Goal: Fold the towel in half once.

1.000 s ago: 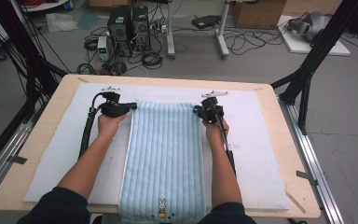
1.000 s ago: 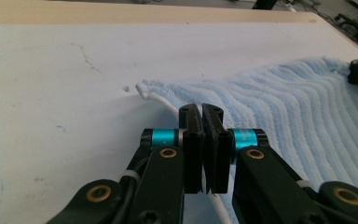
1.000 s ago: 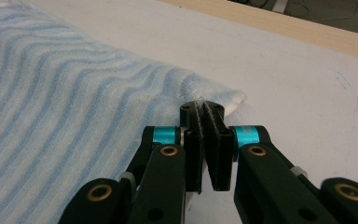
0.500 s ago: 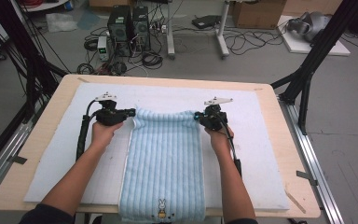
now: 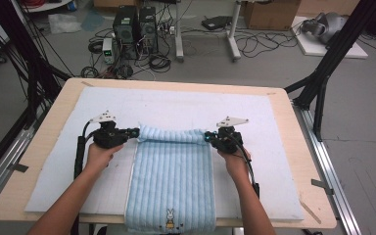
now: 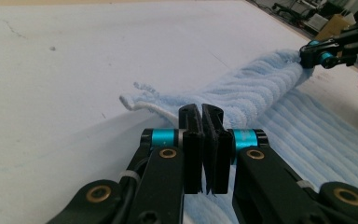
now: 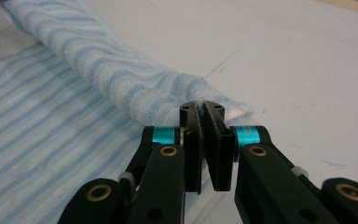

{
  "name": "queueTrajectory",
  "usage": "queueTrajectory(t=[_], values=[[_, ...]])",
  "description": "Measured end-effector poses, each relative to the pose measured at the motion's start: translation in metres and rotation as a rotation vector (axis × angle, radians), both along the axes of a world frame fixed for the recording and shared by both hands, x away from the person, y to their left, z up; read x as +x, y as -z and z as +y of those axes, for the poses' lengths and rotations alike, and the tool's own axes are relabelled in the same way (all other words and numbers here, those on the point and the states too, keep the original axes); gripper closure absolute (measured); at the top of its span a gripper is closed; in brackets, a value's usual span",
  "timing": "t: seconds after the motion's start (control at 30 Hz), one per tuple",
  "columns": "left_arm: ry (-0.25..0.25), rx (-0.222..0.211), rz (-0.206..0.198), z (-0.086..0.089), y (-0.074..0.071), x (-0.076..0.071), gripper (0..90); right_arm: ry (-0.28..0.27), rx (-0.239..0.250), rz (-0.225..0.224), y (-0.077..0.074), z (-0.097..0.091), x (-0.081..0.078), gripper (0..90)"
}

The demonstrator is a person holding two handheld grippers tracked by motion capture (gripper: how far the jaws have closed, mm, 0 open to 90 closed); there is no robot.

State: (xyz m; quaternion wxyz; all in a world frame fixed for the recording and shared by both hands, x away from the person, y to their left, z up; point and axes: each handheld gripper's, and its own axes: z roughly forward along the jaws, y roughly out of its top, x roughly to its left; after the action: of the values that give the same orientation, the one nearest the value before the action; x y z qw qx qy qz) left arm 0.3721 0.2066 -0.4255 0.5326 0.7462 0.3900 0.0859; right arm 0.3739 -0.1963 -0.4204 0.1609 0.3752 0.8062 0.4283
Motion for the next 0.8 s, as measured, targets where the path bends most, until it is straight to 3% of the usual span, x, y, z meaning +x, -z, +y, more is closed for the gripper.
queueTrajectory(t=[0.43, 0.67, 0.7, 0.8], values=[[0.099, 0.056, 0.016, 0.002, 0.009, -0.037, 86.4, -0.058, 0.0, 0.015, 0.006, -0.007, -0.045, 86.1], [0.138, 0.078, 0.036, 0.001, 0.017, -0.049, 84.3, -0.085, -0.029, 0.057, 0.016, -0.008, -0.066, 85.3], [0.126, 0.078, 0.039, 0.002, 0.017, -0.049, 80.7, -0.082, -0.028, 0.061, 0.017, -0.009, -0.066, 83.5], [0.049, 0.068, 0.026, 0.006, 0.015, -0.047, 55.0, -0.046, 0.011, 0.041, 0.012, -0.014, -0.066, 70.5]])
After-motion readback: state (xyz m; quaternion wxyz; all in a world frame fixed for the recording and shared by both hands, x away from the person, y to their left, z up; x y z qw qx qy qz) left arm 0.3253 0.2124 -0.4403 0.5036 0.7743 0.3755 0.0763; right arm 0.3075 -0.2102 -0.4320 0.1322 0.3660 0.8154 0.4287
